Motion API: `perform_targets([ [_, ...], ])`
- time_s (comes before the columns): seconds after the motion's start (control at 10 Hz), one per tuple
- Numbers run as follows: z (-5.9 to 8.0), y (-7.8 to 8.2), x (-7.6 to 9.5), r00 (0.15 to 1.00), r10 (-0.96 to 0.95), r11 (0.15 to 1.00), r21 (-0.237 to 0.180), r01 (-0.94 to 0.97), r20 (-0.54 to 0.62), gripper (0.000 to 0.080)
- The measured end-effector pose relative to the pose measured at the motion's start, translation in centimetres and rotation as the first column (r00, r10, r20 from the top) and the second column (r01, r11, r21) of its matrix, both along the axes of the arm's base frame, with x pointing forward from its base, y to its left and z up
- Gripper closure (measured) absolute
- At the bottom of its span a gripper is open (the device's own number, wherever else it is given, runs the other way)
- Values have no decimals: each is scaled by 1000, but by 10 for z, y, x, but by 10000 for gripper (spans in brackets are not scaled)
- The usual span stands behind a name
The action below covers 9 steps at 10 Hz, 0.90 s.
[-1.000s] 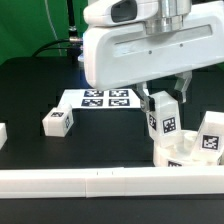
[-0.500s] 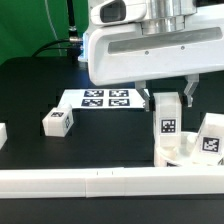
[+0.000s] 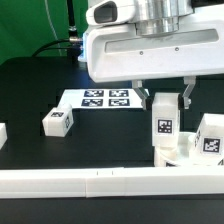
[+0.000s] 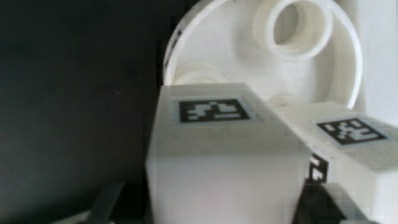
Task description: Assemble stool
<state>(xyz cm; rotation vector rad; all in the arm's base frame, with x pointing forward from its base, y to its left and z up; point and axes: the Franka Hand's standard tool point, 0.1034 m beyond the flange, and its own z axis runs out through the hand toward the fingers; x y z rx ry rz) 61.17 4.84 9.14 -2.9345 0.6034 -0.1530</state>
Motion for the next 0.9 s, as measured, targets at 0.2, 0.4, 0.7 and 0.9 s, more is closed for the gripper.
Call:
perform_targets([
  [0.2, -1, 0, -5, 973, -229, 972, 43, 230, -34, 459],
  [0.4, -2, 4, -10, 902, -427, 900, 66, 431, -71, 459],
  [0.7, -3, 16, -14, 688, -709, 684, 86, 724, -153, 459],
  [0.9, -3, 17, -13, 611, -768, 607, 87, 790, -191, 459],
])
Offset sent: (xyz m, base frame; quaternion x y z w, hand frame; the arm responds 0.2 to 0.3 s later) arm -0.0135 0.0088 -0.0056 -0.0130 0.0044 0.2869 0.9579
